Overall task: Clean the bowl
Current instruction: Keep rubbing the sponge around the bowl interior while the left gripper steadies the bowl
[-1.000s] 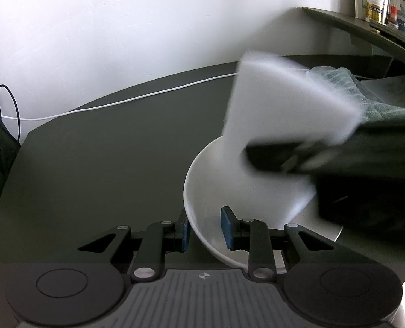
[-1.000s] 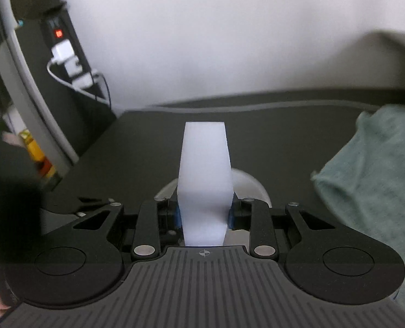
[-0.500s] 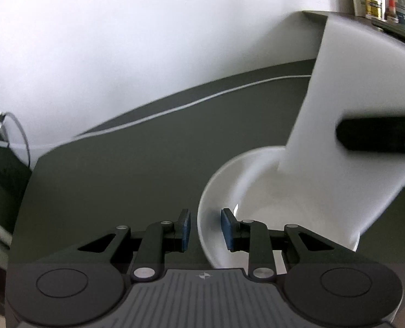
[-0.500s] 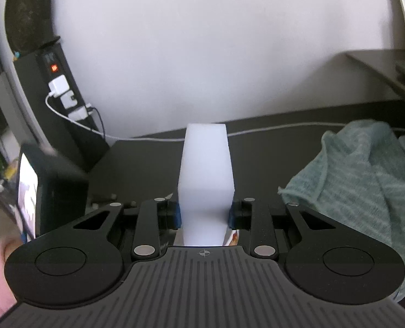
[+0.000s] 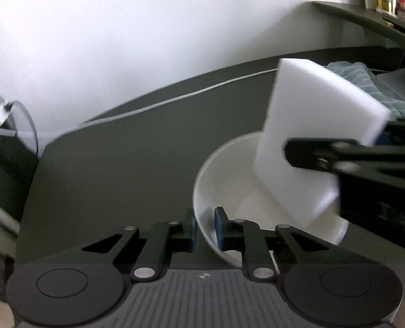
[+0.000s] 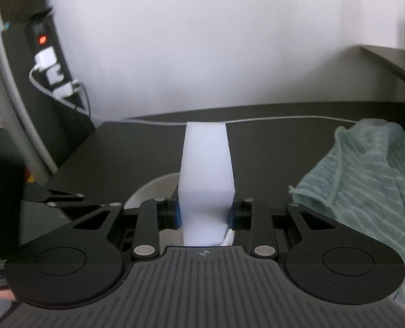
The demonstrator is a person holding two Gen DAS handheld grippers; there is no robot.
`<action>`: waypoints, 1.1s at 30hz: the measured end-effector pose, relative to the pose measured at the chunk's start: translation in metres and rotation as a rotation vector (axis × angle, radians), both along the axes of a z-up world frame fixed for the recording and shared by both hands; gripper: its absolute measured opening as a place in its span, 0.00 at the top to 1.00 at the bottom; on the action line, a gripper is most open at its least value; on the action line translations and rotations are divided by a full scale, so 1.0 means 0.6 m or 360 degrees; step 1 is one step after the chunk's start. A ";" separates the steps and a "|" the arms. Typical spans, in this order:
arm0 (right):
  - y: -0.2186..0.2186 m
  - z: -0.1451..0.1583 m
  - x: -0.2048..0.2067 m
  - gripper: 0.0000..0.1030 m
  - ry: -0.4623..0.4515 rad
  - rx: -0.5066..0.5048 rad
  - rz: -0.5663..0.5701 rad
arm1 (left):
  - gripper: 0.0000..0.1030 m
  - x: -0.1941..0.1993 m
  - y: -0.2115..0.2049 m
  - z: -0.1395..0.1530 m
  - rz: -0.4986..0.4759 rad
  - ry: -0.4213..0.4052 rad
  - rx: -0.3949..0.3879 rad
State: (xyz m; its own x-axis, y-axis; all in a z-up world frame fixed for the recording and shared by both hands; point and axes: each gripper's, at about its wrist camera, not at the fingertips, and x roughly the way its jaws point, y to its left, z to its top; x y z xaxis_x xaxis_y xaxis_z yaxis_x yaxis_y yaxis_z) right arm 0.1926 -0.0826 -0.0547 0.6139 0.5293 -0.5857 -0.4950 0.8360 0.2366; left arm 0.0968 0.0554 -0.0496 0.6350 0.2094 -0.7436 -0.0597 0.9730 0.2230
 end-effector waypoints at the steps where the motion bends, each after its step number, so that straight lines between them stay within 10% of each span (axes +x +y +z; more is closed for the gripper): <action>1: 0.004 -0.004 0.000 0.70 0.0019 0.0002 0.0017 | 0.83 0.002 0.005 -0.002 0.0010 0.0000 -0.0002; 26: -0.008 0.011 -0.015 0.69 0.0001 0.0009 -0.0034 | 0.81 0.005 0.025 -0.006 -0.0011 -0.0013 -0.0028; 33: -0.028 0.036 -0.022 0.70 -0.0003 0.0080 0.0003 | 0.74 0.033 0.014 0.014 -0.0204 -0.0111 0.0146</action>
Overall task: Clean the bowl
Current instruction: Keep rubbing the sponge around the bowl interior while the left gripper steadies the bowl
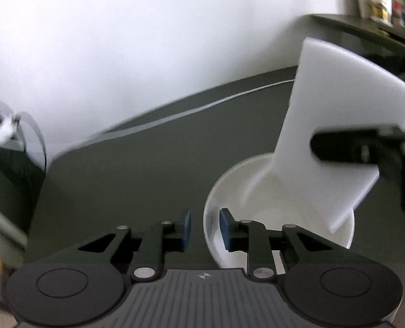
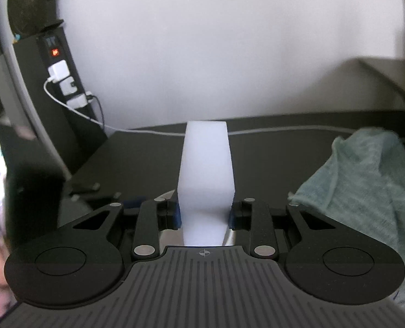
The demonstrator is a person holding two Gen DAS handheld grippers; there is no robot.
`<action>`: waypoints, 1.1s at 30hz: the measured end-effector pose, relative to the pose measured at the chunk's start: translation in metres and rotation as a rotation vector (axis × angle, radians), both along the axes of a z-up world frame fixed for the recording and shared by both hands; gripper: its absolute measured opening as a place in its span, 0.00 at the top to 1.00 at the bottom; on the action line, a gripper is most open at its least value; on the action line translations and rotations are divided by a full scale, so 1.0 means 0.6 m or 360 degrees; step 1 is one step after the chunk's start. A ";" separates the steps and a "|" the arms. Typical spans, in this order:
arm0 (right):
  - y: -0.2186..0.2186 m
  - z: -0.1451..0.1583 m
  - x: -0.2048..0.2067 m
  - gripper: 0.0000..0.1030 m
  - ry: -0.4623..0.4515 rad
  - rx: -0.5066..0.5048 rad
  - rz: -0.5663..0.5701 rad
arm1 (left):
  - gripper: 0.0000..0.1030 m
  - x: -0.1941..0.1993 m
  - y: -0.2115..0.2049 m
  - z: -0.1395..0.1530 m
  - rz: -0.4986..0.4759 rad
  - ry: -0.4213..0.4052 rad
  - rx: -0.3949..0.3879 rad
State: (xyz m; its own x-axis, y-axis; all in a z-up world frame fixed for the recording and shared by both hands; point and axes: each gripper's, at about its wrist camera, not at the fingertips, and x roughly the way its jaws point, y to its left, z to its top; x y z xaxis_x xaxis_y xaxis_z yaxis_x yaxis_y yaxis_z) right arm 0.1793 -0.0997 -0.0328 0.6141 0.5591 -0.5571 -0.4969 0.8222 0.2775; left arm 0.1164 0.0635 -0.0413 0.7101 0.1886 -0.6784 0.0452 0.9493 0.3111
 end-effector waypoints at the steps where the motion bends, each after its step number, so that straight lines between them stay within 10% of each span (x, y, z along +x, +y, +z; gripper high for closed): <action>1: 0.003 -0.001 0.003 0.70 0.0010 -0.0003 0.0002 | 0.73 0.004 -0.001 -0.002 -0.0032 0.0005 0.0017; 12: 0.037 -0.010 0.027 0.70 -0.0061 -0.0180 0.0028 | 0.83 -0.016 0.007 -0.005 0.0132 0.0110 -0.0226; 18: 0.042 -0.041 0.030 0.69 0.0164 -0.0085 0.0091 | 0.83 -0.022 -0.001 -0.013 0.0183 0.0082 -0.0192; 28: -0.011 0.025 -0.006 0.70 -0.0081 -0.0041 -0.0115 | 0.83 -0.023 -0.001 -0.014 0.0210 0.0089 -0.0189; 33: 0.001 -0.008 0.011 0.70 0.0105 0.0041 0.0001 | 0.83 -0.019 -0.003 -0.017 0.0220 0.0092 -0.0201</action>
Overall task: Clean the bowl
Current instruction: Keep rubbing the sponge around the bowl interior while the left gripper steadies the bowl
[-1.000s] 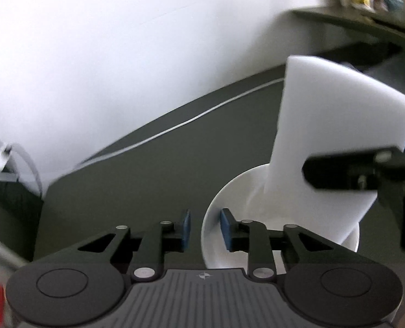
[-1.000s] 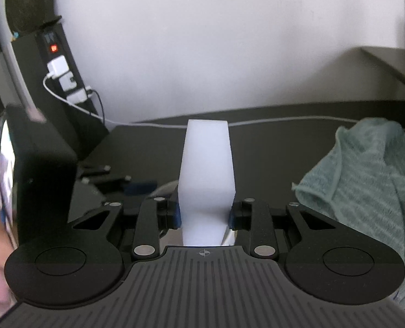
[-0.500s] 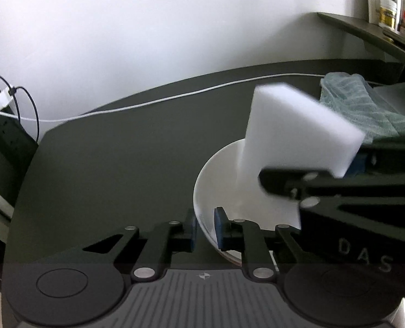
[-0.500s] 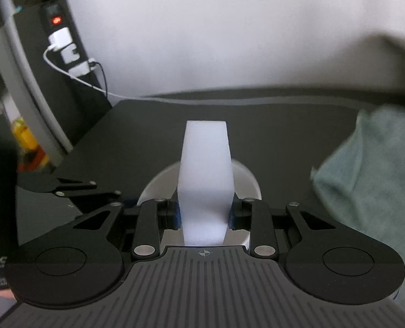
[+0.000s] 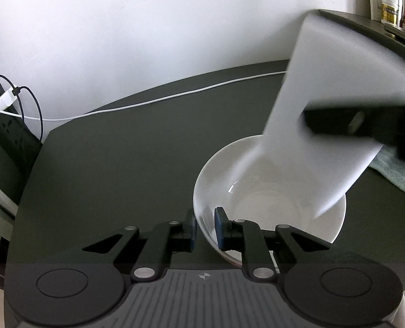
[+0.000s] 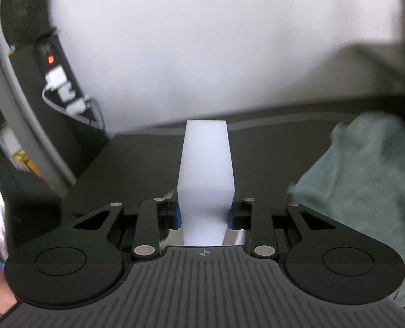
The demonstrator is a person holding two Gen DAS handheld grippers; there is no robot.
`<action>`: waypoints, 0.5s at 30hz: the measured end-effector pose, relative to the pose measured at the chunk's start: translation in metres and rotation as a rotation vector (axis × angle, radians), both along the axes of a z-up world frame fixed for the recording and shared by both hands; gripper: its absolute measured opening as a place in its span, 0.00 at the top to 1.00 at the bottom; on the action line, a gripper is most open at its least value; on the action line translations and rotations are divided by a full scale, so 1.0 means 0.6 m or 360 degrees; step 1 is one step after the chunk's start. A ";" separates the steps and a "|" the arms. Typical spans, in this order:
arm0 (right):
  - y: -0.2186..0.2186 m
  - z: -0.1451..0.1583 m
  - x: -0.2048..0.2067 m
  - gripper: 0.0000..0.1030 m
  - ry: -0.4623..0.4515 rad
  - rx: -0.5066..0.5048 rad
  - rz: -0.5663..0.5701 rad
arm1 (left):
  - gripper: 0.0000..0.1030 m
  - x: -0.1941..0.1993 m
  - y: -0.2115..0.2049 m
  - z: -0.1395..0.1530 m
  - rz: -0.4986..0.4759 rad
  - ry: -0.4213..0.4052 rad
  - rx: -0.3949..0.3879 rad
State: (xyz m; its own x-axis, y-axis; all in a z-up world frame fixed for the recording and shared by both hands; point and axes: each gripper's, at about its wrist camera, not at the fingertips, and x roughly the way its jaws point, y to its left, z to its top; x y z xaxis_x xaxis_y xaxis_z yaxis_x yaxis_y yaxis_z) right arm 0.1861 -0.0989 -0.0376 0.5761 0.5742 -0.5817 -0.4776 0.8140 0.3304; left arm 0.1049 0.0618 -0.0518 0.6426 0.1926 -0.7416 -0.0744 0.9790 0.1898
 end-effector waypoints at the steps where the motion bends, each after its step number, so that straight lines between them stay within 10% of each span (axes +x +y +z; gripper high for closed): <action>1: 0.009 -0.016 0.006 0.70 0.0050 -0.0018 0.0020 | 0.83 0.002 0.000 -0.001 0.0000 0.0003 0.0000; 15: -0.028 0.031 -0.016 0.70 -0.0130 -0.0038 -0.0021 | 0.75 0.021 0.000 0.003 -0.0041 -0.0009 0.0076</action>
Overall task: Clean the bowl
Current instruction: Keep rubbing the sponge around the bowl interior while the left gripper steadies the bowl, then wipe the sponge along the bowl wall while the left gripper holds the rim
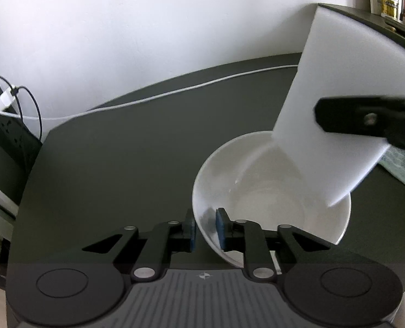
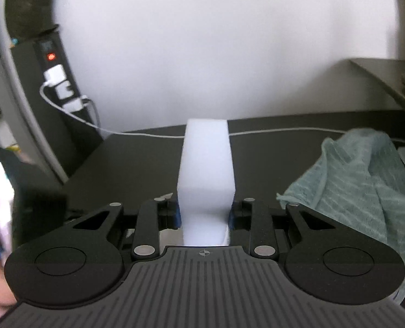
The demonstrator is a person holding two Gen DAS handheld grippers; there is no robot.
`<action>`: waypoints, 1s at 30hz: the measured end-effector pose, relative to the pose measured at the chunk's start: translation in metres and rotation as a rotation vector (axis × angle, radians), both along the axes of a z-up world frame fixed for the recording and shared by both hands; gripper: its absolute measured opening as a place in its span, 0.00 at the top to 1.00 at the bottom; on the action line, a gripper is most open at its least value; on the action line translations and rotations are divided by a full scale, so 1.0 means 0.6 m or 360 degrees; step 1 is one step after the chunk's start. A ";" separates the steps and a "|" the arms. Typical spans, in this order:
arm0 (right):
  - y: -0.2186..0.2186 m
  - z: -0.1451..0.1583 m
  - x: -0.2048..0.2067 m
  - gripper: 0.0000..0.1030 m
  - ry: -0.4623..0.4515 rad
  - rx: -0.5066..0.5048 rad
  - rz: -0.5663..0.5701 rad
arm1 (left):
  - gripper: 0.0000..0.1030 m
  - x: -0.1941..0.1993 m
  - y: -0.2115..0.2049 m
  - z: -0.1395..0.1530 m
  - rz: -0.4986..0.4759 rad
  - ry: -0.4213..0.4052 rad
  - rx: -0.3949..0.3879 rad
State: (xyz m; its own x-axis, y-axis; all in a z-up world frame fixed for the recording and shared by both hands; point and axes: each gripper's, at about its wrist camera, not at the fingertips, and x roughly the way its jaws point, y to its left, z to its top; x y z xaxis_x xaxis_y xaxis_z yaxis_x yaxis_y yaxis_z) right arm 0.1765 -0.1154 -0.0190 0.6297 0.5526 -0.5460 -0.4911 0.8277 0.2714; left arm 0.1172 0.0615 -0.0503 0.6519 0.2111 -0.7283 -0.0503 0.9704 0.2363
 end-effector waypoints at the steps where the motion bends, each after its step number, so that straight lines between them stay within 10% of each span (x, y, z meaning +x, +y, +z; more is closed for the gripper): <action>1: 0.000 -0.004 0.004 0.70 0.0042 0.0028 0.0018 | 0.73 0.003 -0.002 0.002 -0.0034 -0.0022 0.0032; 8: 0.002 -0.052 0.024 0.70 0.0243 0.0089 0.0048 | 0.80 0.023 -0.009 -0.002 -0.0277 -0.0067 0.0186; 17: 0.031 -0.056 0.014 0.61 0.0175 -0.0048 0.0068 | 0.83 -0.007 0.014 -0.005 0.0135 0.0068 -0.0140; 30: 0.026 -0.040 -0.012 0.69 0.0081 -0.0045 -0.0013 | 0.81 -0.014 0.021 -0.009 0.0193 0.0070 -0.0241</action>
